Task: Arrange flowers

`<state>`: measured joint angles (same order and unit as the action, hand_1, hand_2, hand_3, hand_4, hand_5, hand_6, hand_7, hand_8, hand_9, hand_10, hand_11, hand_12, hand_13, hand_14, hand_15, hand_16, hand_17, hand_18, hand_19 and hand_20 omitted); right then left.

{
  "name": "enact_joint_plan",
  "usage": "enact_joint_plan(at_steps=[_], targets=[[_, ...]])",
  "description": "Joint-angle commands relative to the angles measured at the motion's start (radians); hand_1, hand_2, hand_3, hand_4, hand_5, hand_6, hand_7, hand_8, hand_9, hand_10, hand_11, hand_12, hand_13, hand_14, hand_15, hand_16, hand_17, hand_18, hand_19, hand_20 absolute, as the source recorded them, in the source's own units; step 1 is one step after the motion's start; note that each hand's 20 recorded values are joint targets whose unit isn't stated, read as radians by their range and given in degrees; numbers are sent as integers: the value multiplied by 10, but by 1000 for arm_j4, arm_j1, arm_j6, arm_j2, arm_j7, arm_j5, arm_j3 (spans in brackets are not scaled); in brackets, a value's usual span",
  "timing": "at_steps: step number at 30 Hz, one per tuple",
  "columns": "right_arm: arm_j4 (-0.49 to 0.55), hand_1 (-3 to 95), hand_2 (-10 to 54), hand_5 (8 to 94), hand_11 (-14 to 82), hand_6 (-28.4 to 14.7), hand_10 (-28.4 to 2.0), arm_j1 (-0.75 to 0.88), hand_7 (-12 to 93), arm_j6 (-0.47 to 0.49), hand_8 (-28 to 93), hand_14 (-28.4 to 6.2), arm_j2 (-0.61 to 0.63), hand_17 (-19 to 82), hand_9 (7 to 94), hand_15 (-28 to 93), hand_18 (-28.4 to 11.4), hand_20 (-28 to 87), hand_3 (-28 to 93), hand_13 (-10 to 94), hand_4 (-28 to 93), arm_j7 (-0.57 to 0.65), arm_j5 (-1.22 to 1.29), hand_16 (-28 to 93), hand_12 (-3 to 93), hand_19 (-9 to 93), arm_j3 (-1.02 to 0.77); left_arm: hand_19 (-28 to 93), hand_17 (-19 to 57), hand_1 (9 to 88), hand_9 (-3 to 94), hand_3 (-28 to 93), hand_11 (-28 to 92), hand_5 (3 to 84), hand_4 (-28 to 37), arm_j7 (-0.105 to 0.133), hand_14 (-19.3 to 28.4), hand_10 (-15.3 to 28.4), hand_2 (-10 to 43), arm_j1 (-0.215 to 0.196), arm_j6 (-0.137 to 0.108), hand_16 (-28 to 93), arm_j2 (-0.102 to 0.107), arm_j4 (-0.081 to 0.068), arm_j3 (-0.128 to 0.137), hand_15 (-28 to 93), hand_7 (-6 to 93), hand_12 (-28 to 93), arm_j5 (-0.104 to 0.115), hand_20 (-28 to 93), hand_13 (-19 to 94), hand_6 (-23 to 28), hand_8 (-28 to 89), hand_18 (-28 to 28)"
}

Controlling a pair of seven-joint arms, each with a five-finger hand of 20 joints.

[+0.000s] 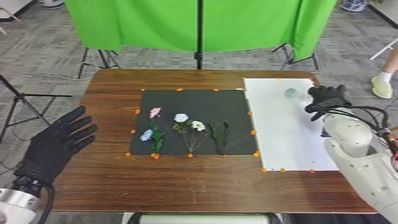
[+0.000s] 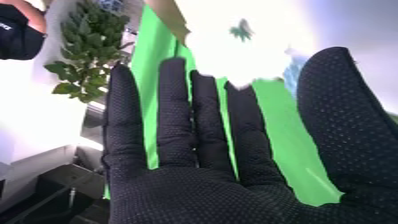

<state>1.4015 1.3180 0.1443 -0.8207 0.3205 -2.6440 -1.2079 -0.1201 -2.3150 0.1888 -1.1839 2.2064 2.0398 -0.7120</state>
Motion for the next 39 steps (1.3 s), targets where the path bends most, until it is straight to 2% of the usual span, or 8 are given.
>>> enact_joint_plan(at_steps=[1,3,4,6,9,17,22,39], targets=[[-81,320,-95,353,340,-16,-76,-15,304,-136,-213,-28,-6,173,433,439,-164,220,910,492,-283,-5,-44,156,180,647,21,396,-119,247,223,704,205,261,-277,-6,136,103,-6,-11,18,-10,-4,-1,2,299,206,154,-3,67,159,18,-118,189],[-83,354,-95,418,370,6,-65,-9,331,-164,-230,-14,-8,205,524,502,-157,265,888,546,-282,-28,-24,179,206,702,10,396,-119,247,224,704,205,262,-278,-6,136,103,-6,-15,20,-10,-7,1,4,298,205,153,-4,67,159,20,-117,189],[-83,422,-95,527,265,28,-39,-7,391,-171,-201,10,-10,250,682,501,-157,322,834,634,-282,-45,-26,274,330,754,2,396,-119,246,225,705,206,263,-278,-5,136,103,-6,-15,17,-10,-8,1,4,298,204,153,-4,67,159,20,-117,189],[-68,491,-93,665,189,39,-23,1,438,-139,-162,12,-13,316,832,511,-158,372,807,736,-282,-67,-42,322,408,805,-13,396,-118,246,225,705,207,265,-278,-6,136,104,-6,-17,15,-10,-8,1,4,298,202,153,-4,66,159,21,-116,189],[-39,507,-95,735,161,35,-19,13,430,-170,-143,14,-9,351,895,517,-161,397,823,785,-283,-77,-30,343,438,832,-9,396,-119,246,227,706,207,266,-278,-8,136,105,-7,-15,18,-10,-9,1,7,298,203,153,-3,67,159,21,-115,189],[139,500,-95,748,157,30,-23,-23,435,-311,-142,11,-81,353,905,519,-165,404,848,789,-283,-211,4,356,447,834,92,396,-118,246,229,705,207,267,-278,-9,136,106,-6,-12,17,-11,-8,2,6,298,203,152,-3,67,159,20,-115,189],[159,497,-95,746,158,30,-25,-109,438,-350,-141,11,-173,351,903,521,-164,405,849,785,-283,-320,4,361,452,832,223,396,-118,246,229,704,208,267,-278,-16,136,105,-6,7,24,-10,-2,-6,-11,299,202,153,-2,67,160,21,-115,189],[103,491,-95,723,160,38,-24,-127,465,-223,-157,10,-247,323,887,522,-157,410,841,756,-283,-397,-152,367,449,812,313,396,-119,245,229,705,207,267,-278,-23,136,105,-6,1,18,-10,-2,-5,-11,299,202,152,0,67,160,21,-115,189]])
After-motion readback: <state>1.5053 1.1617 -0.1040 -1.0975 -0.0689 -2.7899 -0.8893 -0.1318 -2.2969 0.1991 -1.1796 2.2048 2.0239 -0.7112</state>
